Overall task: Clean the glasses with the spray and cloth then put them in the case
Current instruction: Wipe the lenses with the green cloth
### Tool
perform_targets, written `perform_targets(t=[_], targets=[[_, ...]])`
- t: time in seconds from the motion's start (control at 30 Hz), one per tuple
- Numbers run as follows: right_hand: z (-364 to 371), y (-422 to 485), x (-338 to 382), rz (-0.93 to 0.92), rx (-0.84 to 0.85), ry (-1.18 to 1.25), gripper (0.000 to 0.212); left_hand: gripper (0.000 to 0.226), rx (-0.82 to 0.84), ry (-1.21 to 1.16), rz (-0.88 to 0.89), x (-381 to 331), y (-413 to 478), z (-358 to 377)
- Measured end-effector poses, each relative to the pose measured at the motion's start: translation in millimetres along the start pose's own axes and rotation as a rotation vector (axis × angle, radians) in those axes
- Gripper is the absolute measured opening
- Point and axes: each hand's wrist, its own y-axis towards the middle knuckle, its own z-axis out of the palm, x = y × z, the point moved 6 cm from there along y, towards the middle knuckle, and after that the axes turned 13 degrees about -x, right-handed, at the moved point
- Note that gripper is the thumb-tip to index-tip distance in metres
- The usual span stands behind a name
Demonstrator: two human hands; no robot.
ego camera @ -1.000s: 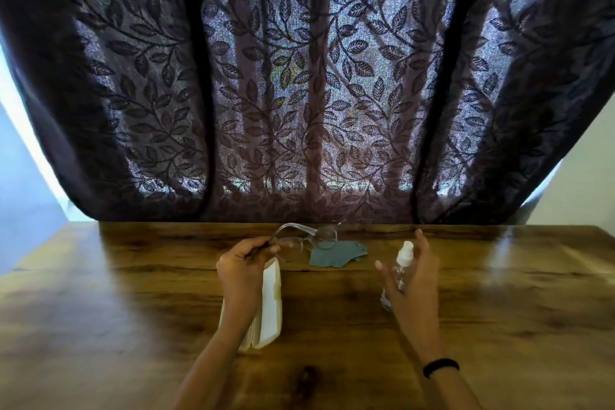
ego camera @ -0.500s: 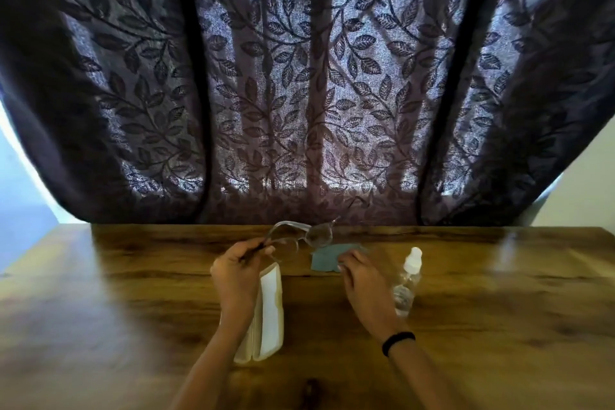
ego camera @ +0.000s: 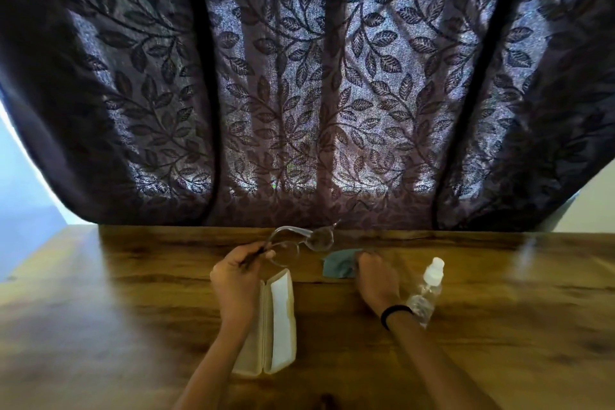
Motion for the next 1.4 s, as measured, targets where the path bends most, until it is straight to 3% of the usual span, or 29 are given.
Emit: perform_targets(t=[0.13, 0.23, 0.37, 0.5, 0.73, 0.9, 1.03, 1.1, 1.17, 1.27, 1.4], targets=[[-12.7, 1.6, -5.9, 0.098, -0.007, 0.086, 0.014, 0.02, -0.001, -0.021, 0.004, -1.6, 0.1, 0.3], [-27.5, 4.0, -3.2, 0.138, 0.006, 0.285, 0.005, 0.02, -0.002, -0.019, 0.016, -4.5, -1.4, 1.4], [-45.8, -10.9, 3.8, 0.316, 0.089, 0.842, 0.013, 0.021, 0.004, -0.028, 0.03, -9.9, -5.7, 3.0], [-47.9, -31.0, 1.8, 0.355, 0.15, 0.832, 0.012, 0.021, 0.015, -0.027, 0.023, -10.9, -8.9, 1.3], [-63.9, -47.3, 15.6, 0.388, 0.124, 1.134, 0.016, 0.028, 0.022, -0.061, 0.04, -23.8, -17.0, 4.2], [-84.4, -43.6, 34.0, 0.249, 0.038, 1.064, 0.038, 0.03, 0.029, -0.059, 0.087, -33.7, -21.9, 4.2], [-90.8, -41.4, 49.8, 0.272, 0.004, 1.177, 0.04, 0.027, 0.028, -0.052, 0.102, -38.8, -26.5, 4.9], [-93.0, -41.4, 60.4, 0.243, 0.0, 1.169, 0.03, 0.027, 0.028, -0.059, 0.101, -41.7, -29.0, 5.3], [-99.9, -40.1, 70.8, 0.106, -0.089, 0.975, 0.018, 0.03, 0.026, -0.065, 0.11, -45.9, -31.6, 5.4], [-103.9, -41.6, 84.4, -0.12, -0.264, 0.612, 0.018, 0.036, 0.02, -0.062, 0.134, -50.7, -34.2, 5.1], [-101.1, -48.7, 93.7, -0.199, -0.321, 0.352, 0.024, 0.035, 0.006, -0.055, 0.151, -52.1, -35.6, 1.6]])
